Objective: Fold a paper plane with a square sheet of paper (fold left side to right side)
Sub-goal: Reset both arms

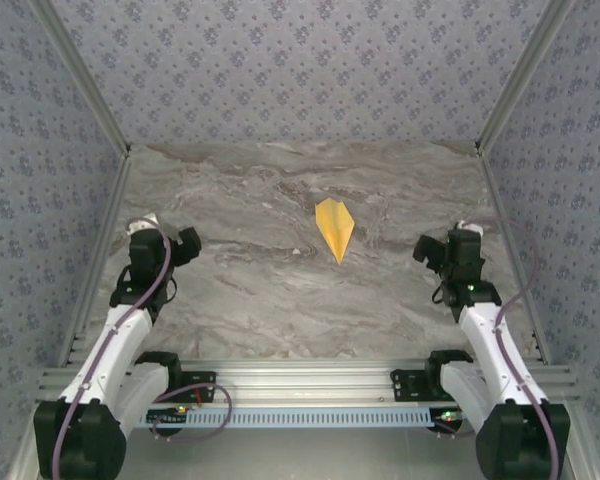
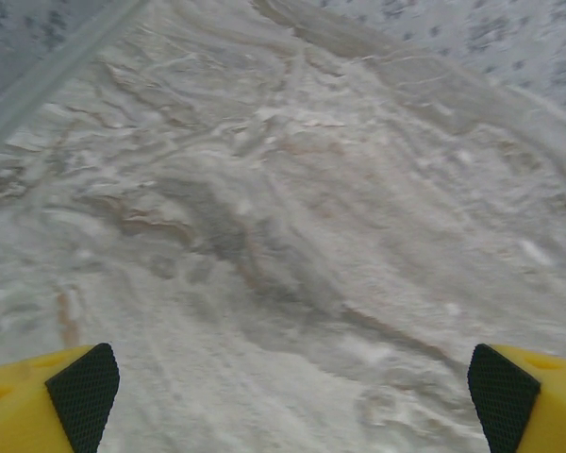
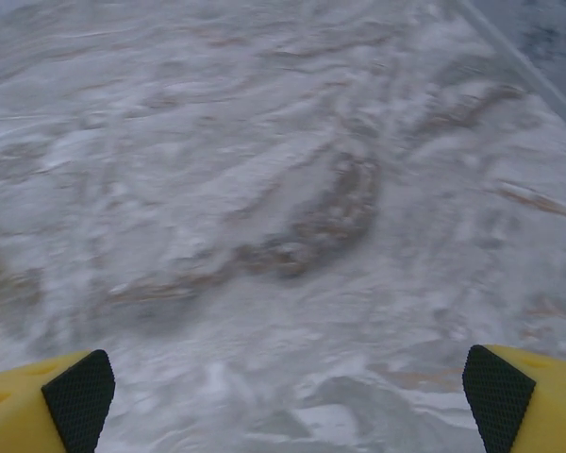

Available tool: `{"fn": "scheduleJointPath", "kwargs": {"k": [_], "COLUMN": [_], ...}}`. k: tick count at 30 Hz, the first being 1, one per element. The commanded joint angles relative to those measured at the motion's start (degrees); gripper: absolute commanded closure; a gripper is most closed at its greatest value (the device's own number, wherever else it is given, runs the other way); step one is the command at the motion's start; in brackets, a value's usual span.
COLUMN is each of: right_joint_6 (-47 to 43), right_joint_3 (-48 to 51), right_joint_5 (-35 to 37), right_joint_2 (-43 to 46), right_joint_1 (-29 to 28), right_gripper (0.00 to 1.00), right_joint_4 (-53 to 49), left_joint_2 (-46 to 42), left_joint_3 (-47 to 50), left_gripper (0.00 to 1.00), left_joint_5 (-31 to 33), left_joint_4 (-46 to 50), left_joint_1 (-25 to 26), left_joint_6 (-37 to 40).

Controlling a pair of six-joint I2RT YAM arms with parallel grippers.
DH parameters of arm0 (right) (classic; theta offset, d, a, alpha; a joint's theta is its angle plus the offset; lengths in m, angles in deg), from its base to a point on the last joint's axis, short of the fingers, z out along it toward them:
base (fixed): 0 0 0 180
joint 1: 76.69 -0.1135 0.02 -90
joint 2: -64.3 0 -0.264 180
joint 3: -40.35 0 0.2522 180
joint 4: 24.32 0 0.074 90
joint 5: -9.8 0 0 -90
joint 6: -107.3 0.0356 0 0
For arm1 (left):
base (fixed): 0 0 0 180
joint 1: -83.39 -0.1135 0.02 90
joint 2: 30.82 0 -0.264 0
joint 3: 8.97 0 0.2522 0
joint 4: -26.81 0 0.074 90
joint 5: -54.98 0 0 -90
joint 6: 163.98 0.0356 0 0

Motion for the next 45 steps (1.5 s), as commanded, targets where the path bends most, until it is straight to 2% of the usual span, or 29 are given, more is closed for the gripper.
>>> {"fn": "scheduleJointPath", "kwargs": {"k": [1, 4, 7, 11, 17, 24, 25, 26, 37, 41, 45], "right_joint_6": [-2.77, -4.8, -8.13, -13.25, -17.35, -20.6, -20.83, -20.92, -19.64, -19.77, -19.82], "right_joint_3": [8.1, 11.26, 12.21, 10.94, 8.5, 8.12, 7.66, 6.28, 5.47, 5.47, 5.48], "right_joint_5": [3.64, 3.78, 3.19, -1.85, -8.3, -12.34, -12.87, -13.19, -14.36, -14.1, -13.95], "right_joint_2": [-0.14, -2.87, -9.66, -17.08, -26.23, -38.62, -39.02, -38.01, -38.68, -38.65, -38.65], "right_joint_1": [1.65, 1.95, 2.02, 2.04, 1.9, 1.0, 1.03, 1.22, 2.45, 2.26, 2.17], "right_gripper": [0.0, 0.0, 0.0, 0.0, 0.0, 0.0, 0.0, 0.0, 0.0, 0.0, 0.0], "right_joint_4": [18.7, 26.16, 33.08, 41.81, 51.85, 63.7, 63.46, 58.81, 58.54, 58.53, 58.46], "left_joint_2": [-0.7, 1.59, 6.2, 13.23, 20.94, 25.88, 26.34, 26.86, 29.64, 26.87, 28.36], "left_joint_3": [2.27, 3.11, 3.49, 3.7, 7.58, 6.55, 5.81, 5.32, 1.84, 5.45, 3.02], "left_gripper": [0.02, 0.02, 0.02, 0.02, 0.02, 0.02, 0.02, 0.02, 0.02, 0.02, 0.02], "left_joint_5": [6.58, 7.12, 6.48, 4.8, -0.01, -6.68, -7.43, -8.43, -16.12, -15.35, -12.34], "left_joint_4": [-7.64, -9.14, -12.07, -17.68, -34.48, -41.14, -40.07, -39.96, -36.14, -40.41, -36.91], "left_joint_1": [-0.3, -0.3, -0.33, -0.33, -0.32, -0.33, -0.29, -0.31, -1.8, -1.79, -1.77], "left_joint_6": [7.5, 10.41, 11.55, 12.97, 15.34, 18.91, 19.2, 19.47, 20.7, 20.33, 22.03]}}
